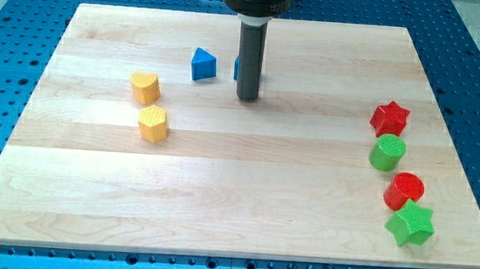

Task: Move the green circle diagonally to the top left of the red star

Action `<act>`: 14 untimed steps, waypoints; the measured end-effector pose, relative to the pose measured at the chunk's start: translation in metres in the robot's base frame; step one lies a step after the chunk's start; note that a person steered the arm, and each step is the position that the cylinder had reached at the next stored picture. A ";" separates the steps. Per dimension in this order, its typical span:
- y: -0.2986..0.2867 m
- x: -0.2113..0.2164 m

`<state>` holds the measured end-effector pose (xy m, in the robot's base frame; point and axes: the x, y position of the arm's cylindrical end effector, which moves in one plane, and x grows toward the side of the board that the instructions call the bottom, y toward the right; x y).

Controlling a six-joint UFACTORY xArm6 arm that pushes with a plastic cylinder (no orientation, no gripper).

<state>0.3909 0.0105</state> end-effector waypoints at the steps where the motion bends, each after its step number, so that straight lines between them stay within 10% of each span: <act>1: 0.000 0.004; 3: 0.000 -0.011; 5: 0.213 -0.058; 7: 0.333 0.007; 10: 0.239 0.129; 12: 0.124 0.071; 14: 0.123 0.120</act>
<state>0.5107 0.1338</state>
